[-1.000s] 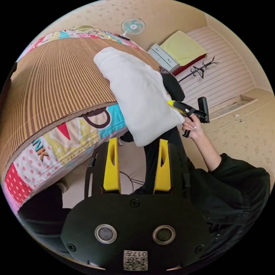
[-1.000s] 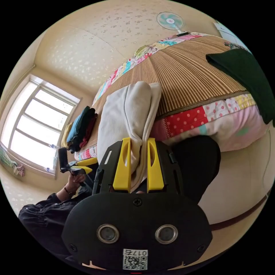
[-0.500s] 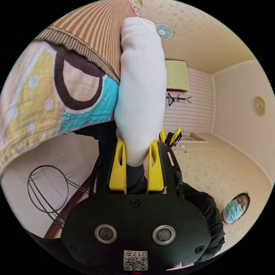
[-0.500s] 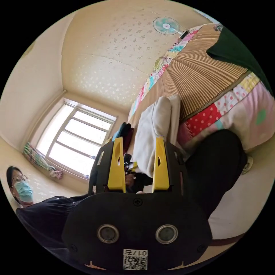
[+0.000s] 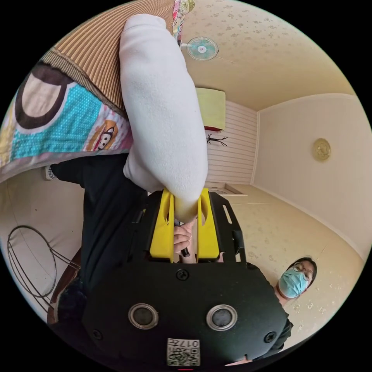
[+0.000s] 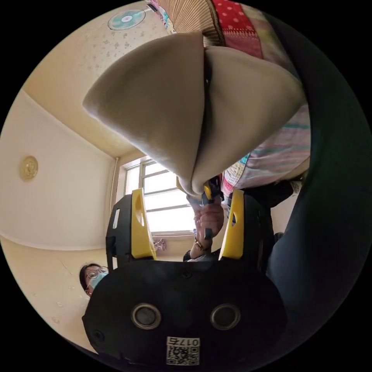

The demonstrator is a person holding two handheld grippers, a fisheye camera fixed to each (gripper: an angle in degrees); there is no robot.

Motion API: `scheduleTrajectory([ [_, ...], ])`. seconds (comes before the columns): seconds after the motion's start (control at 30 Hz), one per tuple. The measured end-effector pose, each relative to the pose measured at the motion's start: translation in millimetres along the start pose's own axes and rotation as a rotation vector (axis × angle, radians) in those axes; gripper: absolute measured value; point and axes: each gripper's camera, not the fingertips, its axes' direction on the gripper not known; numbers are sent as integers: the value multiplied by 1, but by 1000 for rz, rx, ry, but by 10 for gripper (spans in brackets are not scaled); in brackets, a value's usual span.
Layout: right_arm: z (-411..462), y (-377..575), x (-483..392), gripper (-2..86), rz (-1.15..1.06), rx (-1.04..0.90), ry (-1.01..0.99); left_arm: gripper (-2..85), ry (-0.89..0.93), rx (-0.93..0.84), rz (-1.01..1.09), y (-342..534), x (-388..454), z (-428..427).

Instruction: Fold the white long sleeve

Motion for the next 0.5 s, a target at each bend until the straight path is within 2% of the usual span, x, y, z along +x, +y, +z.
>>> scheduleTrajectory([
  [0.17, -28, -24, -15, 258, -4, 158, 50, 89, -36, -33, 44, 16, 16, -1],
  [0.33, -36, -14, -4, 213, 110, 294, 58, 86, -100, -56, 94, 34, 36, 6],
  [0.5, -41, -7, 6, 192, 101, 346, 49, 85, -228, -114, 186, 55, 72, 17],
])
